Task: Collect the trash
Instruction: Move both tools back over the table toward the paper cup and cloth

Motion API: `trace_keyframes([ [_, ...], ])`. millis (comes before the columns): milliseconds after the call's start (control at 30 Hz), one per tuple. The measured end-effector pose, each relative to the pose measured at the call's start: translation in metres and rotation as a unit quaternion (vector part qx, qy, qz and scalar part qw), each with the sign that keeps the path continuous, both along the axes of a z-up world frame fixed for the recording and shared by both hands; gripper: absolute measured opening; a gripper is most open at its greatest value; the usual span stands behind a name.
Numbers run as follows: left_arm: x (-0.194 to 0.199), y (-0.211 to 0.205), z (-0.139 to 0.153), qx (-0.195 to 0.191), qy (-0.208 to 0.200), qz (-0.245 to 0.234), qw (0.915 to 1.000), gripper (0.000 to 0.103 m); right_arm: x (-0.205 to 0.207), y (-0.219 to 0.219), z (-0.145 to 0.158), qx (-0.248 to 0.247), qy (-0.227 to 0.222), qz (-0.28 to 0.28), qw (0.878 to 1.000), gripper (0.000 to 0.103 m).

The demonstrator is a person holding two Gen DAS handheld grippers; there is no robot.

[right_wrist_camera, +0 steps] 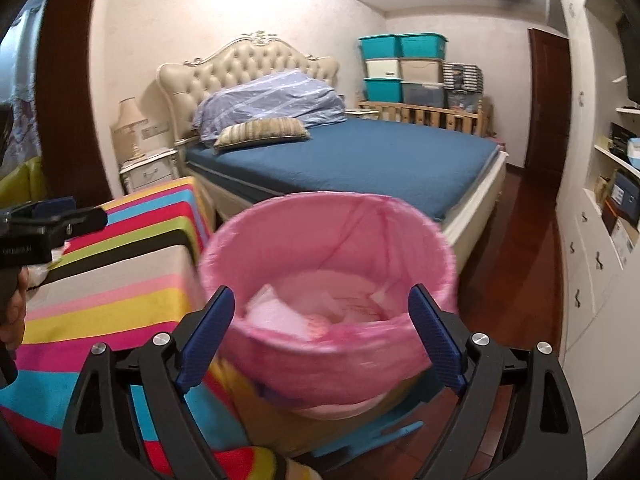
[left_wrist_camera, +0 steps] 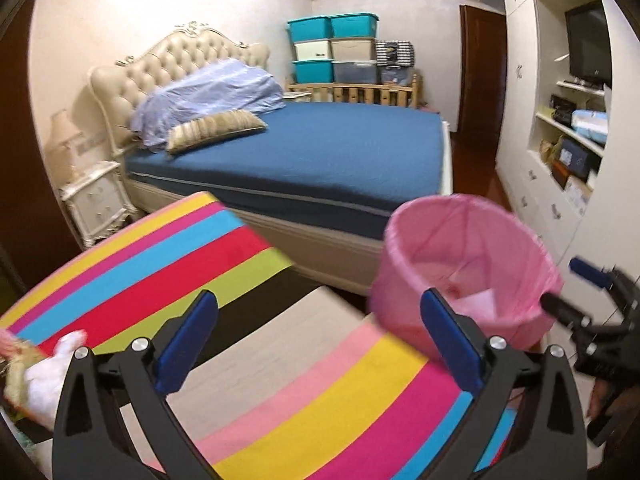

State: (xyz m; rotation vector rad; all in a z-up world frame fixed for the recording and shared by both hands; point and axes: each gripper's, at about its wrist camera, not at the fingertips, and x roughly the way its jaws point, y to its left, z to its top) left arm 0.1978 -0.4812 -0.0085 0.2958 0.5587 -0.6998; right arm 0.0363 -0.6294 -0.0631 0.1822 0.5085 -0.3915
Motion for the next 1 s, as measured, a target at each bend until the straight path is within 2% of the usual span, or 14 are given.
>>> trace_keyframes([
  [267, -0.011, 0.1, -0.008, 0.011, -0.015, 0.056, 0.9982, 0.098, 0.033, 0.072, 0.004, 0.005, 0.005, 0.07, 0.998, 0.084],
  [400, -0.018, 0.154, -0.005, 0.011, -0.035, 0.092, 0.9951, 0.098, 0.053, 0.111, 0.005, 0.007, 0.013, 0.107, 0.994, 0.084],
  [567, -0.025, 0.223, -0.009, 0.029, -0.056, 0.139, 0.9882, 0.098, 0.077, 0.164, 0.009, 0.011, 0.023, 0.159, 0.987, 0.084],
  [767, -0.031, 0.315, -0.011, 0.057, -0.079, 0.208, 0.9733, 0.098, 0.104, 0.237, 0.012, 0.002, 0.035, 0.226, 0.973, 0.084],
  [867, -0.028, 0.359, -0.007, 0.054, -0.076, 0.246, 0.9647, 0.098, 0.118, 0.276, 0.011, -0.004, 0.046, 0.261, 0.964, 0.084],
  [1000, -0.014, 0.427, -0.007, 0.045, -0.055, 0.309, 0.9483, 0.098, 0.134, 0.326, 0.007, -0.011, 0.063, 0.308, 0.949, 0.084],
])
